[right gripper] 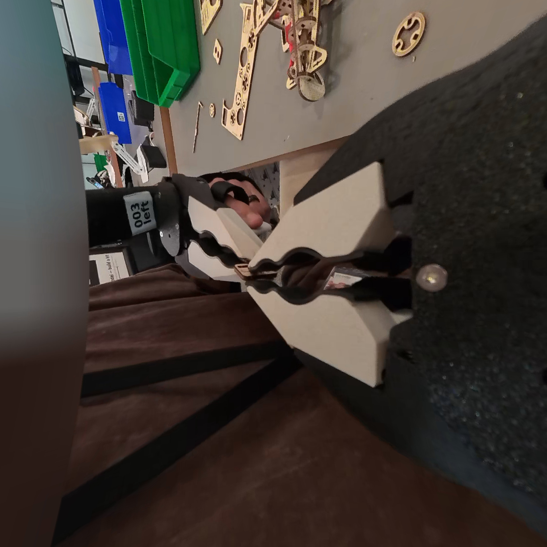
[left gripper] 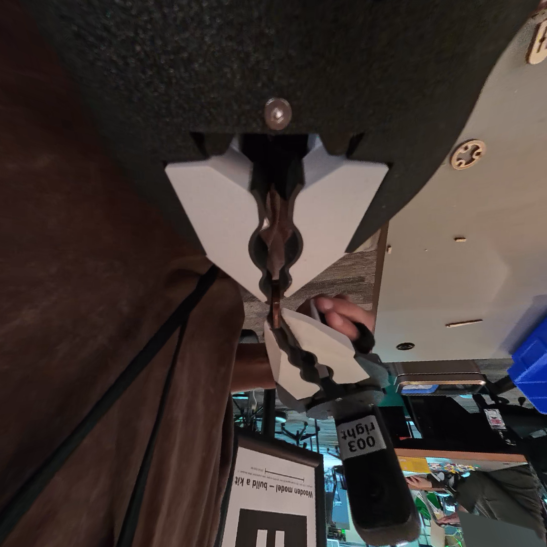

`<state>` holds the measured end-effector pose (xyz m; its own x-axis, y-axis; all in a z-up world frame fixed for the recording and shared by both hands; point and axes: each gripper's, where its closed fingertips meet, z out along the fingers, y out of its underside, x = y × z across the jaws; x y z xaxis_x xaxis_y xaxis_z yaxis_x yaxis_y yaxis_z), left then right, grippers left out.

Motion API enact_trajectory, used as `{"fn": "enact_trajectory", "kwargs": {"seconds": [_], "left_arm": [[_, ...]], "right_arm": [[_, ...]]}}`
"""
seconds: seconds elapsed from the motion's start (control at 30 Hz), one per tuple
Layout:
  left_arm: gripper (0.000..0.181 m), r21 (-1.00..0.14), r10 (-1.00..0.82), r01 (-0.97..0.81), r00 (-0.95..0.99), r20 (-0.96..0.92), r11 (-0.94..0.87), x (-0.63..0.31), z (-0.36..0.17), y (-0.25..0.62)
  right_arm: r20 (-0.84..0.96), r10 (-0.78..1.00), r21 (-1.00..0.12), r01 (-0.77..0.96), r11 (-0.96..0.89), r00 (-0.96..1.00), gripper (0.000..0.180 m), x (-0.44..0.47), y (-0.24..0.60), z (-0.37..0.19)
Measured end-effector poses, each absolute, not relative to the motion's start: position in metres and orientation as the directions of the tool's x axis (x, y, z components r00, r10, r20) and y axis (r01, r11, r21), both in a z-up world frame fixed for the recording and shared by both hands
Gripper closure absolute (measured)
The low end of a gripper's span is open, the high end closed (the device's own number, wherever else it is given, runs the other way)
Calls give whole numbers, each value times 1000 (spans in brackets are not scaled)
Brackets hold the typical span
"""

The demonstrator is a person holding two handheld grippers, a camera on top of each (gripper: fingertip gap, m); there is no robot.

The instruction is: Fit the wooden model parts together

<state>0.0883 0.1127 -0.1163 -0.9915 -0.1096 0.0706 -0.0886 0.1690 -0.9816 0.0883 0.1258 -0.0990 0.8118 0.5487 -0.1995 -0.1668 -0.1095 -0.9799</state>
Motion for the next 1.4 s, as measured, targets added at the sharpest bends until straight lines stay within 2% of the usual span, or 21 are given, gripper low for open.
{"fn": "enact_trajectory", "kwargs": {"seconds": [0.3, 0.47, 0.57, 0.9, 1.0, 1.07, 1.17, 1.3, 1.4], "left_arm": [[180, -962, -38, -213, -977, 209, 171, 83, -122, 115], [179, -946, 63, -258, -959, 275, 197, 70, -126, 114], [179, -936, 76, -257, -956, 282, 240, 67, -135, 115], [180, -933, 216, -257, -925, 313, 253, 45, -136, 111], [180, -931, 195, -254, -931, 309, 262, 47, -139, 110], [179, -933, 262, -248, -912, 315, 261, 35, -135, 108], [179, -922, 191, -289, -920, 342, 259, 51, -140, 110], [180, -900, 23, -420, -905, 426, 119, 89, -124, 115], [180, -871, -1, -479, -876, 482, 106, 95, -126, 117]], "right_arm": [[-236, 536, -972, -200, -126, 810, 177, 85, 130, -105], [-319, 587, -948, -248, -201, 744, 177, 73, 129, -112], [-324, 592, -945, -227, -235, 738, 176, 70, 128, -120], [-398, 694, -915, -312, -255, 600, 176, 48, 124, -121], [-408, 698, -912, -306, -274, 589, 176, 48, 123, -124], [-421, 732, -903, -327, -280, 535, 175, 39, 120, -121], [-486, 682, -869, -384, -312, 547, 176, 55, 122, -124], [-486, 561, -866, -455, -207, 669, 177, 97, 130, -110], [-472, 514, -878, -434, -202, 717, 177, 102, 133, -112]]}}
